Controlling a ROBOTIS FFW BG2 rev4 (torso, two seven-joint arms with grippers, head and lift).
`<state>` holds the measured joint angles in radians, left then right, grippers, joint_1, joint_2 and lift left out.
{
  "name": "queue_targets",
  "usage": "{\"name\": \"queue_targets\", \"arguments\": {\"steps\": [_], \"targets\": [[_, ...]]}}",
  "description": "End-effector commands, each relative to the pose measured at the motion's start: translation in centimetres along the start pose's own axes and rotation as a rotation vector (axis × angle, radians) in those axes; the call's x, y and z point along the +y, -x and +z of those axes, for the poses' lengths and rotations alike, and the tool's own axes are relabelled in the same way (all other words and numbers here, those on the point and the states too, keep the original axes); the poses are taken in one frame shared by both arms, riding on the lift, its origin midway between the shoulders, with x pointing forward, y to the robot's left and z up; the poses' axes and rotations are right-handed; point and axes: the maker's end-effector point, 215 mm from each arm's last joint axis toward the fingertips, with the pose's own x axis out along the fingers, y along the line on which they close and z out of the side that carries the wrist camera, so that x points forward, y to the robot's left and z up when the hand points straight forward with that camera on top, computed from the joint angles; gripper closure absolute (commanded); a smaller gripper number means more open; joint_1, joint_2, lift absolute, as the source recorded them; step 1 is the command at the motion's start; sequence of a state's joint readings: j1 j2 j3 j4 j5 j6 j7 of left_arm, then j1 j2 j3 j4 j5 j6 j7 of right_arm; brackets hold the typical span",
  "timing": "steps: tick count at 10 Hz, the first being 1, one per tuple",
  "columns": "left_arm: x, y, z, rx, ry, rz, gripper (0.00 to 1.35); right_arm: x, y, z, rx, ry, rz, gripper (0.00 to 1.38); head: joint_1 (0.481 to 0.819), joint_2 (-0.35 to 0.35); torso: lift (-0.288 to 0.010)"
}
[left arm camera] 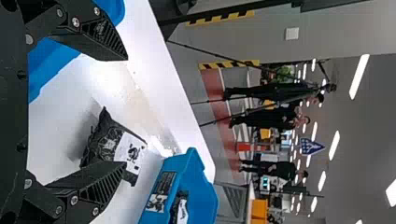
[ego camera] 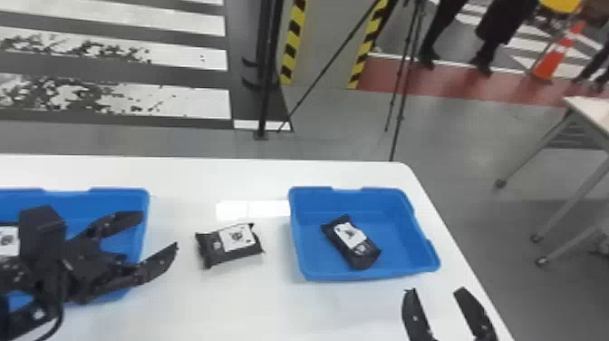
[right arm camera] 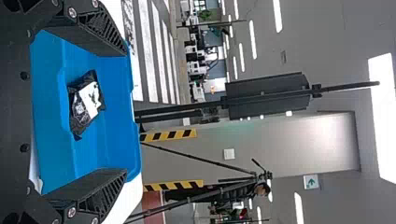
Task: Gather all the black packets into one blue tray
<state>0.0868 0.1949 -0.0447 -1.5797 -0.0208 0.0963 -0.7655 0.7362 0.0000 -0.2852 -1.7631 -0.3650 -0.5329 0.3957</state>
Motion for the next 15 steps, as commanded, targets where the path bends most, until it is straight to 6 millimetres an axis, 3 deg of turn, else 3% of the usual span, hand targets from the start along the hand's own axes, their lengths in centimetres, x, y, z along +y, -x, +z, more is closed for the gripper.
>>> {"name": "queue_targets", "arguments": {"steps": [1,4,7,12,15], "targets": [[-0.1,-3.3,-0.3,0.05,-0.019,-0.067,0.24,0.0,0.0,-0.1,0.0,-0.007,-0.003,0.14,0.695,-0.297,-0.11],[-1.1,-8.2,1.3,0.117,-0.095,-0.198,0.23,0.4,-0.3,-0.3,-0.003,-0.022,0.001,0.14,0.695,-0.335,-0.11],[-3.0,-10.9,-0.3,0.238,-0.111,-0.313,0.22,0.4,-0.5,-0.3,-0.008,-0.029,-0.002,0.14,0.695,-0.35,-0.11],[-4.6,-12.6,-3.3,0.385,-0.155,-0.361,0.2,0.8,-0.9,-0.7,-0.011,-0.051,-0.001,0.14,0.695,-0.35,-0.11],[-4.9,-13.1,-5.8,0.466,-0.197,-0.35,0.39,0.7,-0.7,-1.3,-0.004,-0.07,-0.009,0.14,0.695,-0.35,-0.11]]}}
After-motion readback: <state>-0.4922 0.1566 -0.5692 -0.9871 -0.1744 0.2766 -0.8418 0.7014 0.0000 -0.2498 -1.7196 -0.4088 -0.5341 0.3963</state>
